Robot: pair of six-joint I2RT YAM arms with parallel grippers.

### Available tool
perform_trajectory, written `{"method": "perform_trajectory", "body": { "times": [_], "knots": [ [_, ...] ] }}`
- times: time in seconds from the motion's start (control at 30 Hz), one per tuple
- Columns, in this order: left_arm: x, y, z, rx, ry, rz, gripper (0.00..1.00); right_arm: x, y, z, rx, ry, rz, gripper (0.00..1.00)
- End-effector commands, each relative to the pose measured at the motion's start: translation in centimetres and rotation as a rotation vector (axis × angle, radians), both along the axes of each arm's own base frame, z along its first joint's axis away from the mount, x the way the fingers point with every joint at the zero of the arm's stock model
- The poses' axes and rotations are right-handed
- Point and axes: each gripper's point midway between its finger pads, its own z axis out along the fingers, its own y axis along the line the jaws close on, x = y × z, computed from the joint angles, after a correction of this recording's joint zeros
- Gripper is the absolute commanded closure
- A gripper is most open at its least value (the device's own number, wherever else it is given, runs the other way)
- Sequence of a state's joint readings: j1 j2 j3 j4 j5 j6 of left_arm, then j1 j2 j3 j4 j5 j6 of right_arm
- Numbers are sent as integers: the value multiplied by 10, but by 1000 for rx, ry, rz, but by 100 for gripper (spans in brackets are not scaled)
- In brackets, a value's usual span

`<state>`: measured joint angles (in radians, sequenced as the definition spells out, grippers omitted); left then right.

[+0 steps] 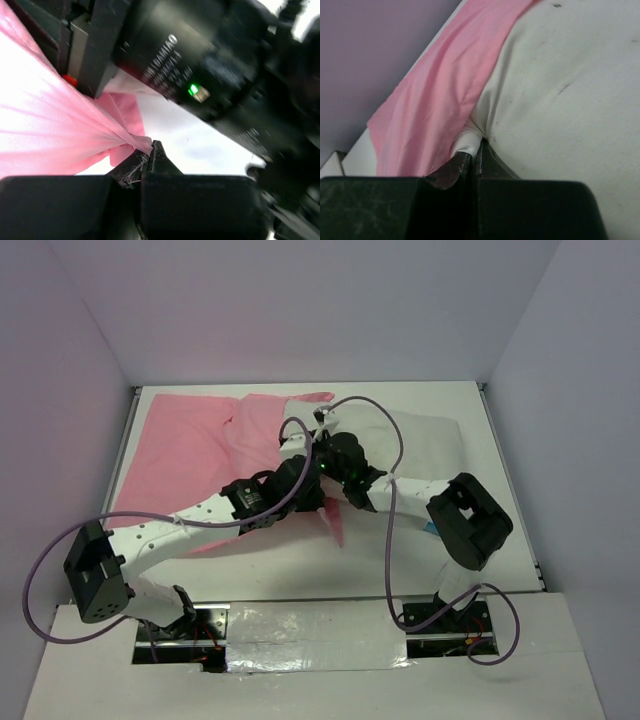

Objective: Put the pillow into the pillowcase

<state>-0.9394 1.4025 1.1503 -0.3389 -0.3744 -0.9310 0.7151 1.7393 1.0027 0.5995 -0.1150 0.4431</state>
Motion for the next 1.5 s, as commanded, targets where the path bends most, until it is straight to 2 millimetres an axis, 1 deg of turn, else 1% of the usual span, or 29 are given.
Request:
{"method": "perform_trajectory", "body": {
  "times": [0.0, 0.03, 0.1, 0.13, 0.2, 0.23, 0.27, 0.3, 0.33, 0.37, 0.4, 0.43, 0.47, 0.5, 0.53, 0.57, 0.63, 0.73, 0.8, 0.87, 0.93, 1.03, 1.2, 1.27, 1.3, 1.37, 1.4, 1.43, 1.47],
  "knots": [
    [-31, -35, 48, -205, -29, -106, 100, -9, 6, 38, 213, 8, 8, 100],
    [-34, -35, 45, -206, -22, -110, 100, -11, 2, 39, 204, 6, 5, 91],
    [-39, -34, 32, -190, 14, -108, 100, -21, -5, 34, 177, 7, 33, 66],
    [-41, -28, 20, -155, 42, -90, 99, -24, -11, 36, 162, -8, 33, 48],
    [-40, -21, 13, -120, 55, -60, 89, -39, -26, 54, 140, -42, 48, 30],
    [-39, -18, 15, -108, 51, -49, 86, -42, -33, 57, 100, -57, 43, 15],
    [-38, -15, 22, -101, 42, -46, 83, -42, -40, 66, 79, -64, 29, 9],
    [-37, -13, 27, -91, 24, -51, 80, -53, -52, 62, 21, -11, 16, 7],
    [-36, -10, 35, -91, 6, -47, 84, -51, -64, 60, -12, 15, -33, 3],
    [-35, -7, 40, -86, -4, -42, 86, -49, -75, 64, -39, 18, -55, 2],
    [-34, -2, 44, -85, -15, -25, 91, -56, -88, 57, -98, 59, -55, 2],
    [-34, -1, 47, -85, -22, -26, 94, -56, -95, 65, -154, 16, -23, 2],
    [-35, 1, 46, -77, -24, -26, 97, -57, -113, 55, -233, 37, -12, 2],
    [-35, 2, 49, -81, -28, -25, 100, -63, -121, 63, -283, -11, 26, 1],
    [-35, 4, 47, -76, -29, -22, 100, -60, -134, 69, -384, -98, 33, 0],
    [-35, 5, 47, -78, -28, -15, 100, -66, -145, 65, -454, -113, 58, 0],
    [-35, 7, 44, -72, -24, -11, 100, -75, -159, 84, -555, -242, 96, 0],
    [-35, 8, 47, -78, -27, -5, 100, -103, -173, 84, -643, -342, 194, 0],
    [-33, 12, 52, -70, -43, 4, 100, -115, -182, 70, -736, -369, 249, 0],
    [-28, 15, 57, -62, -55, 12, 100, -117, -195, 41, -859, -341, 263, 0],
    [-26, 17, 60, -62, -55, 5, 100, -109, -207, 18, -986, -357, 261, 0],
    [-19, 21, 64, -77, -58, -4, 100, -97, -218, -6, -1079, -337, 259, 0],
    [-15, 30, 67, -60, -60, 10, 100, -77, -188, -5, -977, -467, 287, 0],
    [-15, 33, 69, -60, -67, 17, 100, -67, -162, 10, -884, -583, 302, 0],
    [-14, 34, 70, -64, -71, 22, 100, -65, -152, 3, -859, -582, 327, 1],
    [-14, 32, 70, -69, -75, 18, 100, -62, -126, 15, -785, -659, 363, 6],
    [-14, 31, 71, -72, -72, 15, 100, -59, -116, 11, -777, -662, 388, 25],
    [-14, 31, 69, -64, -70, 11, 100, -62, -105, 13, -753, -680, 410, 51],
    [-13, 30, 70, -65, -69, 12, 100, -61, -99, 15, -745, -693, 415, 51]
  ]
}}
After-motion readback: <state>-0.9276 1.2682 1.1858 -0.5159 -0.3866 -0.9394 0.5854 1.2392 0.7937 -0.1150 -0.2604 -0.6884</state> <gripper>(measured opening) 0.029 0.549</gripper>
